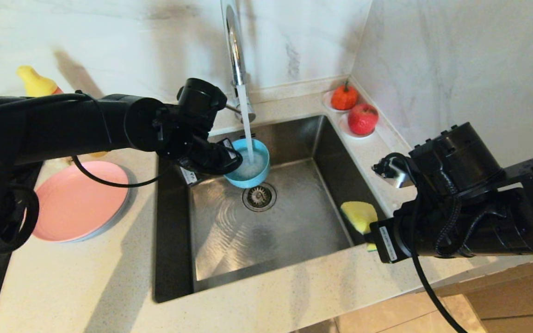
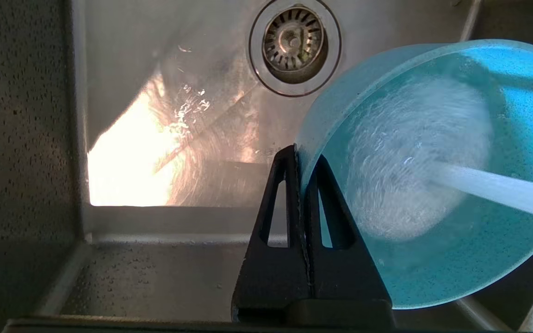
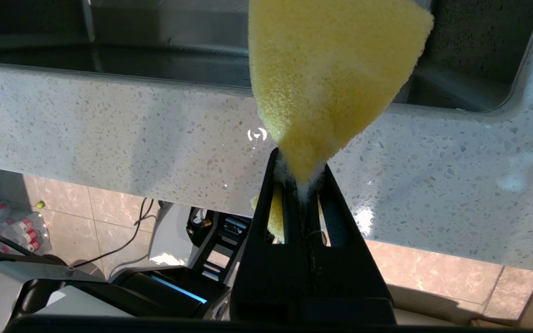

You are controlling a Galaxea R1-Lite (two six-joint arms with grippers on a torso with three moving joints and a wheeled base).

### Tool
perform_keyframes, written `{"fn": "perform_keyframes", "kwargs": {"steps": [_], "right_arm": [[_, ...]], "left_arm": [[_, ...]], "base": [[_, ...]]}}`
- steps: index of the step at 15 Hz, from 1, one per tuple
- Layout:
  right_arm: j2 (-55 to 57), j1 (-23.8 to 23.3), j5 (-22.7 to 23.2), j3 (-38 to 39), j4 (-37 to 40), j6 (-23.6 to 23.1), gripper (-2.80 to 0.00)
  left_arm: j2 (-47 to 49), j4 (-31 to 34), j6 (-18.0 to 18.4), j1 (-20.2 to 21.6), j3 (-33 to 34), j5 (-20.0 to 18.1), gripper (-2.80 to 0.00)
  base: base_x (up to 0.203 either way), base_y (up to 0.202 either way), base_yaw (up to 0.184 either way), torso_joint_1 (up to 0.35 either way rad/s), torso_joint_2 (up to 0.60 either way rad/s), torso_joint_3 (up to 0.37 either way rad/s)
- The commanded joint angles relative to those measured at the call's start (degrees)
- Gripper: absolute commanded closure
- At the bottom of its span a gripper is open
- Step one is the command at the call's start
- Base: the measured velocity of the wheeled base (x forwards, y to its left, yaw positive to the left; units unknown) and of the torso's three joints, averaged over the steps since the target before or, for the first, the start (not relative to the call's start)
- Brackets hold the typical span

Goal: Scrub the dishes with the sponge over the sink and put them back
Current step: Wash the bowl

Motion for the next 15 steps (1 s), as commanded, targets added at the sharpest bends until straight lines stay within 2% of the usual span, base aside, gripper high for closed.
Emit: {"fn": "perform_keyframes", "kwargs": {"steps": [1, 7, 9, 12, 15], "right_arm": [[0.04, -0.12, 0.08, 0.7, 0.04, 0.0, 0.0], [-0.23, -0.29, 0.17, 0.61, 0.03, -0.09, 0.0], [-0.49, -0.37, 0.17, 0.61, 0.12, -0.09, 0.0], [-0.93, -0.34, 0.17, 0.64, 0.12, -0.1, 0.0], [-0.94, -0.29, 0.26, 0.61, 0.03, -0.07, 0.0]], "left_arm": [[0.72, 0.11, -0.24, 0.07, -0.02, 0.98, 0.0], [-0.32, 0.84, 0.06, 0.09, 0.29, 1.71, 0.0], [-2.26, 0.71, 0.5, 0.56, 1.57, 4.52, 0.0], [-7.2, -0.33, 4.35, 1.92, 4.4, 9.93, 0.0], [-14.19, -6.05, 7.42, 2.99, 10.37, 11.35, 0.0]], "base": [[0.0, 0.0, 0.0, 0.0, 0.0, 0.0], [0.0, 0.0, 0.0, 0.0, 0.0, 0.0], [0.0, 0.0, 0.0, 0.0, 0.0, 0.0], [0.0, 0.0, 0.0, 0.0, 0.0, 0.0], [0.0, 0.0, 0.0, 0.0, 0.0, 0.0]]}}
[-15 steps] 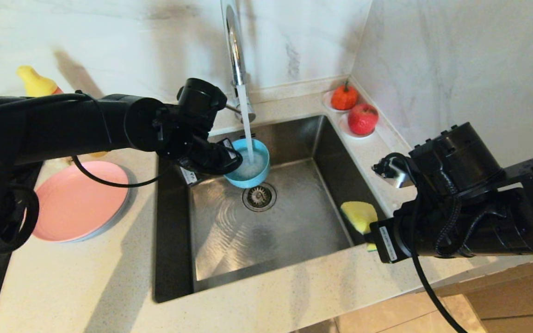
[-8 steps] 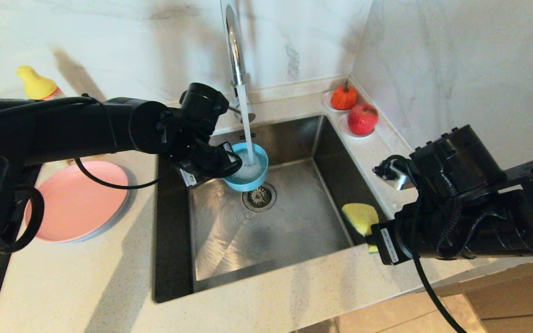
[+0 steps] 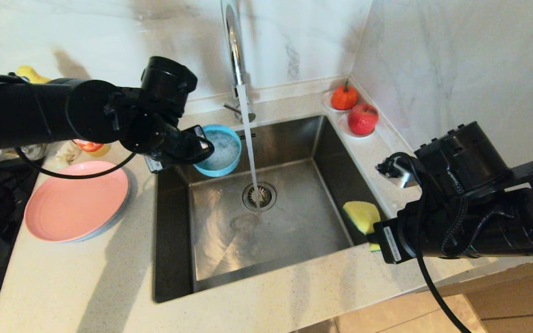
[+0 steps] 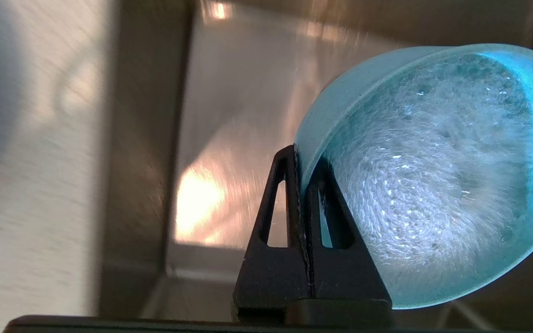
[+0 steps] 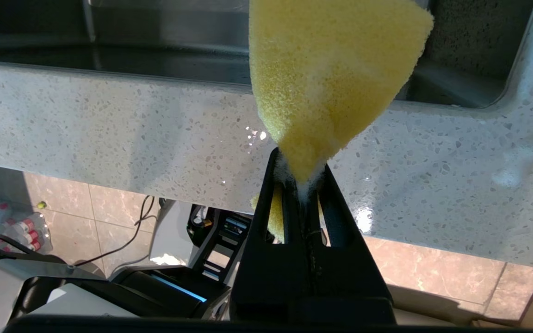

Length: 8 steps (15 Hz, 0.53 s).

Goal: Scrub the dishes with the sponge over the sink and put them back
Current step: Wash the bowl

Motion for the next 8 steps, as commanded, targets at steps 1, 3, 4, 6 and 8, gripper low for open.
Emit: {"fn": "perform_keyframes", "kwargs": {"steps": [1, 3, 4, 6, 8], "right_arm": [[-0.17, 0.05, -0.06, 0.07, 0.07, 0.17, 0.0], [-0.24, 0.05, -0.06, 0.48, 0.09, 0.26, 0.0], [-0.25, 0.05, -0.06, 0.6, 0.15, 0.26, 0.0], [-0.43, -0.04, -0.06, 0.77, 0.15, 0.2, 0.0], [-0.25, 0.05, -0.06, 0.77, 0.07, 0.17, 0.0]], "left_arm": [[-8.06, -5.79, 2.03, 0.54, 6.05, 0.36, 0.0], [-12.65, -15.08, 5.79, 0.55, 12.11, 0.74, 0.0], [-14.39, -19.7, 7.99, 0.54, 14.55, 1.68, 0.0], [-16.91, -27.01, 12.13, 0.54, 18.44, 3.99, 0.0], [-18.48, -32.51, 14.83, 0.54, 21.62, 4.33, 0.0]], "base": [[0.0, 0.0, 0.0, 0.0, 0.0, 0.0], [0.0, 0.0, 0.0, 0.0, 0.0, 0.0], [0.0, 0.0, 0.0, 0.0, 0.0, 0.0], [0.0, 0.0, 0.0, 0.0, 0.0, 0.0], [0.0, 0.0, 0.0, 0.0, 0.0, 0.0]]}}
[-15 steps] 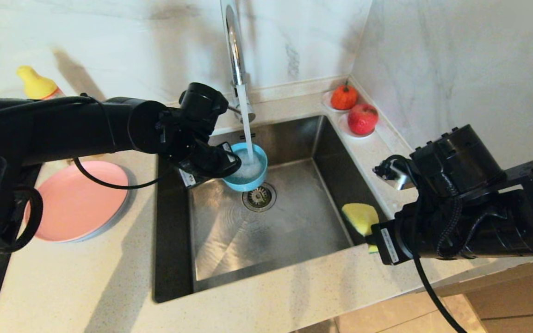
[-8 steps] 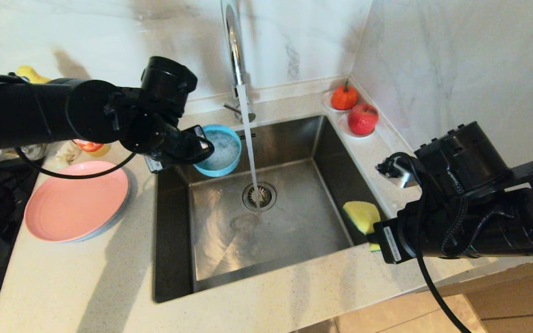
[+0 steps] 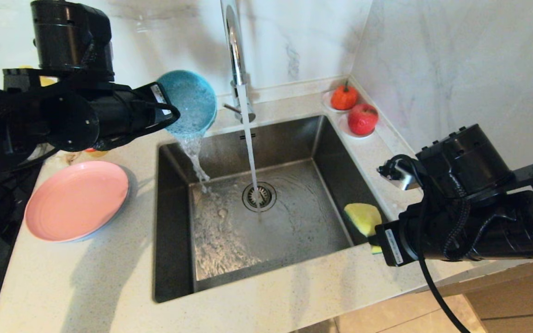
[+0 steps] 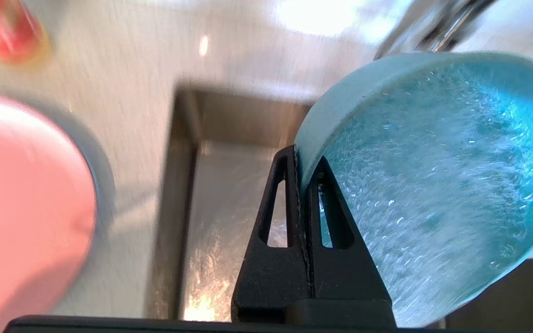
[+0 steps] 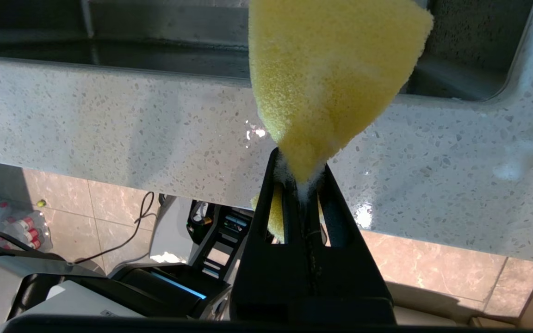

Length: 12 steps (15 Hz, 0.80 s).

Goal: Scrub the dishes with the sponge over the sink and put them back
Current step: Wash the bowl

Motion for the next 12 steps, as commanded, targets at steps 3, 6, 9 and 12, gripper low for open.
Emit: {"fn": "perform_keyframes", "kwargs": {"steps": [3, 6, 9, 12], "right_arm": [[0.51, 0.05, -0.05, -0.05, 0.04, 0.05, 0.0], [0.69, 0.05, -0.05, 0.04, 0.04, 0.06, 0.0], [1.13, 0.05, -0.05, 0.04, 0.04, 0.14, 0.0], [1.9, 0.05, -0.03, -0.08, -0.05, 0.16, 0.0]], "left_arm": [[-4.31, -11.14, 4.25, -0.01, 5.73, 0.06, 0.0], [-4.47, -21.4, 8.05, -0.08, 10.32, -0.27, 0.0], [-5.13, -31.72, 12.62, -0.11, 15.11, -2.24, 0.0], [-7.62, -43.27, 17.36, -0.53, 22.31, -4.54, 0.0]], "base": [[0.0, 0.0, 0.0, 0.0, 0.0, 0.0], [0.0, 0.0, 0.0, 0.0, 0.0, 0.0], [0.0, 0.0, 0.0, 0.0, 0.0, 0.0], [0.0, 0.0, 0.0, 0.0, 0.0, 0.0]]}}
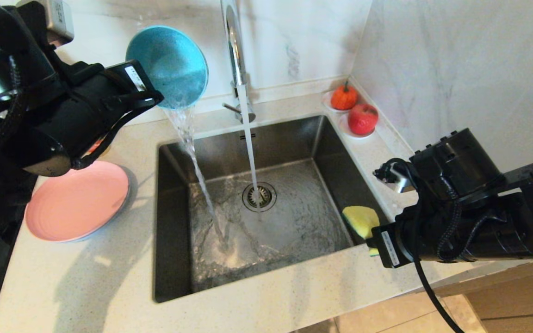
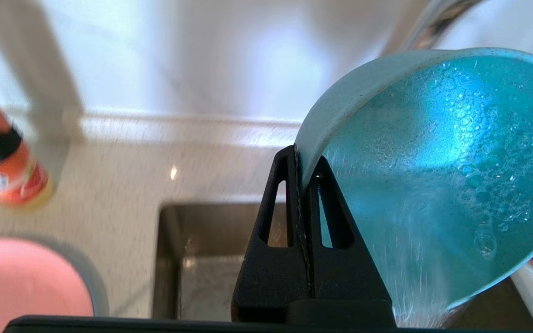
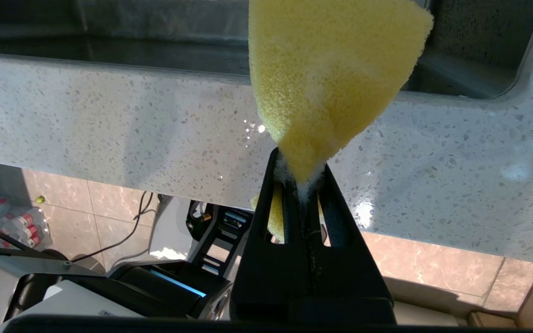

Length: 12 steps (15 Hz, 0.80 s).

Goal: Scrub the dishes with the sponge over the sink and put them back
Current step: Wash the bowl

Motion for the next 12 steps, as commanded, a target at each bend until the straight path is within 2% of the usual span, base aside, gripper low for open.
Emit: {"fn": "perform_keyframes", "kwargs": {"steps": [1, 2, 4, 6, 9, 12], "right_arm": [[0.99, 0.02, -0.06, -0.14, 0.07, 0.02, 0.0], [1.08, 0.02, -0.05, -0.23, 0.07, 0.11, 0.0], [1.17, 0.02, -0.05, -0.14, 0.07, 0.11, 0.0], [0.99, 0.02, -0.05, -0.23, 0.07, 0.02, 0.0], [0.73, 0.02, -0.14, -0.32, 0.07, 0.02, 0.0], [0.73, 0.02, -0.14, -0.58, 0.07, 0.02, 0.0]], "left_arm": [[-2.27, -9.82, 3.11, -0.62, 4.74, -0.68, 0.0], [-2.93, -13.79, 5.52, -1.3, 5.89, -0.85, 0.0], [-4.04, -17.8, 8.84, -2.54, 8.62, -1.03, 0.0], [-4.7, -19.81, 10.1, -2.87, 10.33, -1.52, 0.0], [-5.38, -28.83, 12.52, -3.05, 17.9, -2.38, 0.0], [-4.76, -38.04, 18.5, -3.07, 19.22, -2.55, 0.0]], "base": [[0.0, 0.0, 0.0, 0.0, 0.0, 0.0], [0.0, 0.0, 0.0, 0.0, 0.0, 0.0], [0.0, 0.0, 0.0, 0.0, 0.0, 0.0], [0.0, 0.0, 0.0, 0.0, 0.0, 0.0], [0.0, 0.0, 0.0, 0.0, 0.0, 0.0], [0.0, 0.0, 0.0, 0.0, 0.0, 0.0]]}}
